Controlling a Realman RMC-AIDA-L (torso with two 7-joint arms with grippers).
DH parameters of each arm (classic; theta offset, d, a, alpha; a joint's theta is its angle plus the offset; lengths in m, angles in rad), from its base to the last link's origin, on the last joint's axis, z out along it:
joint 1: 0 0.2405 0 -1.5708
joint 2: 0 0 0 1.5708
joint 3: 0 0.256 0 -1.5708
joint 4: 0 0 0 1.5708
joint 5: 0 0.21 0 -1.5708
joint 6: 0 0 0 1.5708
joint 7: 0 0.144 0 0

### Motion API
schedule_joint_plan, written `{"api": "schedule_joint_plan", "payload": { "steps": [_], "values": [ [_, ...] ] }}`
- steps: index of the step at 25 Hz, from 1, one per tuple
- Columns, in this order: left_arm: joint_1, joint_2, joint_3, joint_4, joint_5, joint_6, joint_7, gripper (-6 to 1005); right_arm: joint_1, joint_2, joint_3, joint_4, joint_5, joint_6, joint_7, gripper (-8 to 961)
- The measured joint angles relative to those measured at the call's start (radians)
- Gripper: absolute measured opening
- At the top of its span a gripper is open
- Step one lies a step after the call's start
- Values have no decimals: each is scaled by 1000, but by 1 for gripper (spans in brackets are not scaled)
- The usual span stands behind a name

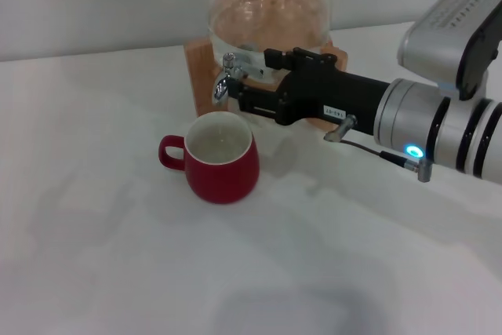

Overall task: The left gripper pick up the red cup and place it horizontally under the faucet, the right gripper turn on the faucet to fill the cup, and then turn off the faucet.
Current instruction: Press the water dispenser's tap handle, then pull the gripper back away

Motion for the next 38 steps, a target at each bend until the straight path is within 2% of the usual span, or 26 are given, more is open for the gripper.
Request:
{"api": "schedule_joint_plan", "payload": {
  "steps": [6,12,19,38],
  "values": [
    [0,0,1,-2,0,-1,-1,838,-4,0,18,-6,0,3,1,778],
    [4,0,-1,-5,0,-1,-1,838,-35,1,22,-51,0,73,3,778],
    [-1,0,-1,-6,0,-1,-1,838,-37,3,8,-46,2,127,8,779],
    [6,-2,1,-4,0,-14,-5,839,-12,5,-48,2,2,2,0,780]
  ]
}}
